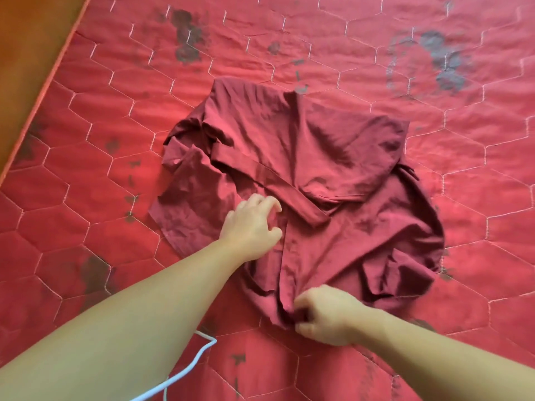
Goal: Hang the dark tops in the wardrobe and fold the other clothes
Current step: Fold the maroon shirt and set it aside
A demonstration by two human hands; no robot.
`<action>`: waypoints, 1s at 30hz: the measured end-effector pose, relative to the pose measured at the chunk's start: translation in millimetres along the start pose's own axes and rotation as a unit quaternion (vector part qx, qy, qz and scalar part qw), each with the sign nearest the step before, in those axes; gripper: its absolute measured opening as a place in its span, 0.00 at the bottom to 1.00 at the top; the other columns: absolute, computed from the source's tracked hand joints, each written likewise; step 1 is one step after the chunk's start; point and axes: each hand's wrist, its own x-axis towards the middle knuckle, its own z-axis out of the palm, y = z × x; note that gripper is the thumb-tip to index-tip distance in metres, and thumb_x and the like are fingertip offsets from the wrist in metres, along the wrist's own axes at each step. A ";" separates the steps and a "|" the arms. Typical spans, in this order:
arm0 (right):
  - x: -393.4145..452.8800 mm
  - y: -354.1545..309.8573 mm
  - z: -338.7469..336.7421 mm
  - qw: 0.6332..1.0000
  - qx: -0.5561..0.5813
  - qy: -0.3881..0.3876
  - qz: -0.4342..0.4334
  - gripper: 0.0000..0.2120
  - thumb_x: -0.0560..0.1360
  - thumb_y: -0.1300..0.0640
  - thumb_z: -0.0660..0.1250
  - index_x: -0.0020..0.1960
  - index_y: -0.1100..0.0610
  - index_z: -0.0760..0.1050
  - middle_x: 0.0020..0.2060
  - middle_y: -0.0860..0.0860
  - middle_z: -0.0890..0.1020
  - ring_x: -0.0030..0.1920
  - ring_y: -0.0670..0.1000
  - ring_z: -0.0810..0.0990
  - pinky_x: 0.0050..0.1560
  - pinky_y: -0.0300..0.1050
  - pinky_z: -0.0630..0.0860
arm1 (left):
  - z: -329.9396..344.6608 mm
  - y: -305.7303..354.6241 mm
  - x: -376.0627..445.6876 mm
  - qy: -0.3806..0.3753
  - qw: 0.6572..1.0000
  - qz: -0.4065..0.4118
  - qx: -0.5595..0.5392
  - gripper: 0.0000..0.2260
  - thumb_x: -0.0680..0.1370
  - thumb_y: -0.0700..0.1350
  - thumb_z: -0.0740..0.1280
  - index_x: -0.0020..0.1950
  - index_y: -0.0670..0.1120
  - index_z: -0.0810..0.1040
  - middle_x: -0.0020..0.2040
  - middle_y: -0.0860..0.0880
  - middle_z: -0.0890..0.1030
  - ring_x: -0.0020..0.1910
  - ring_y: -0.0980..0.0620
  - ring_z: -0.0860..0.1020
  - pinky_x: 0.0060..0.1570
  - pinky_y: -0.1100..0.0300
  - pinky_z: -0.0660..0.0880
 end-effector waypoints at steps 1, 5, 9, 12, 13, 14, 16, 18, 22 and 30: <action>-4.0 1.3 1.6 0.999 -0.007 -0.041 0.002 0.12 0.71 0.47 0.65 0.50 0.52 0.76 0.49 0.51 0.82 0.52 0.56 0.79 0.47 0.43 0.73 | 2.6 -3.6 -0.7 0.019 0.997 0.010 0.080 0.22 0.72 0.50 0.66 0.65 0.58 0.69 0.67 0.54 0.68 0.65 0.49 0.67 0.62 0.52 0.64; -7.8 10.4 -7.1 0.998 0.013 -0.018 0.063 0.18 0.71 0.36 0.64 0.45 0.51 0.75 0.44 0.47 0.82 0.47 0.52 0.79 0.46 0.44 0.74 | 3.6 -30.9 -8.2 -0.020 0.980 -0.068 0.187 0.30 0.73 0.51 0.67 0.73 0.59 0.59 0.70 0.50 0.63 0.64 0.45 0.69 0.56 0.50 0.67; 7.2 5.5 -21.2 0.982 -0.024 0.153 0.110 0.19 0.72 0.32 0.61 0.47 0.47 0.67 0.48 0.47 0.80 0.51 0.54 0.79 0.44 0.46 0.71 | -3.0 -64.3 -25.3 0.009 0.989 -0.102 0.104 0.24 0.73 0.49 0.66 0.67 0.57 0.61 0.58 0.50 0.73 0.51 0.43 0.78 0.44 0.53 0.70; 24.1 -11.7 -29.4 0.973 -0.027 0.207 0.102 0.18 0.73 0.35 0.61 0.53 0.49 0.66 0.50 0.47 0.75 0.52 0.56 0.78 0.46 0.48 0.72 | -6.6 -87.8 -38.4 0.009 0.989 -0.141 0.039 0.18 0.72 0.48 0.66 0.58 0.56 0.64 0.49 0.50 0.78 0.46 0.43 0.77 0.43 0.54 0.72; 30.4 -18.9 -30.9 0.972 -0.027 0.214 0.094 0.18 0.74 0.37 0.61 0.54 0.49 0.66 0.50 0.48 0.73 0.52 0.56 0.78 0.45 0.49 0.72 | -6.8 -95.5 -41.9 0.001 0.987 -0.158 0.007 0.16 0.71 0.46 0.66 0.56 0.55 0.66 0.46 0.50 0.79 0.46 0.43 0.77 0.45 0.53 0.73; 36.9 -26.9 -31.3 0.973 -0.028 0.213 0.085 0.18 0.74 0.38 0.62 0.55 0.49 0.66 0.50 0.48 0.72 0.52 0.57 0.78 0.46 0.49 0.73 | -6.6 -103.2 -44.7 -0.007 0.984 -0.175 -0.026 0.14 0.70 0.45 0.66 0.53 0.55 0.68 0.44 0.51 0.80 0.46 0.44 0.78 0.46 0.52 0.75; 49.1 -43.6 -27.8 0.978 -0.021 0.194 0.070 0.19 0.73 0.40 0.63 0.58 0.49 0.66 0.52 0.49 0.72 0.53 0.57 0.78 0.48 0.49 0.74 | -8.3 -116.2 -47.1 -0.021 0.974 -0.214 -0.065 0.08 0.70 0.43 0.66 0.45 0.54 0.72 0.41 0.52 0.80 0.47 0.44 0.78 0.47 0.55 0.74; 60.6 -57.6 -21.6 0.983 -0.044 0.164 0.074 0.20 0.73 0.40 0.63 0.59 0.49 0.65 0.54 0.49 0.72 0.55 0.57 0.78 0.48 0.49 0.74 | -13.5 -128.8 -46.6 -0.006 0.962 -0.262 -0.078 0.03 0.71 0.43 0.65 0.39 0.50 0.75 0.40 0.49 0.80 0.48 0.43 0.78 0.43 0.58 0.71; 78.3 -76.3 -14.0 0.975 -0.080 0.161 0.131 0.18 0.73 0.39 0.60 0.54 0.51 0.65 0.54 0.52 0.75 0.55 0.58 0.78 0.46 0.49 0.70 | -33.6 -156.3 -53.2 -0.011 0.942 -0.317 -0.109 0.05 0.72 0.43 0.64 0.36 0.43 0.76 0.40 0.41 0.82 0.45 0.39 0.80 0.40 0.56 0.71; 131.9 -128.4 -47.6 0.818 0.521 0.151 0.191 0.13 0.74 0.42 0.67 0.42 0.52 0.75 0.35 0.49 0.80 0.35 0.50 0.78 0.39 0.45 0.75 | -52.5 -125.3 -62.0 -0.106 0.973 0.011 -0.206 0.04 0.68 0.43 0.68 0.36 0.53 0.78 0.31 0.54 0.78 0.34 0.53 0.75 0.36 0.62 0.71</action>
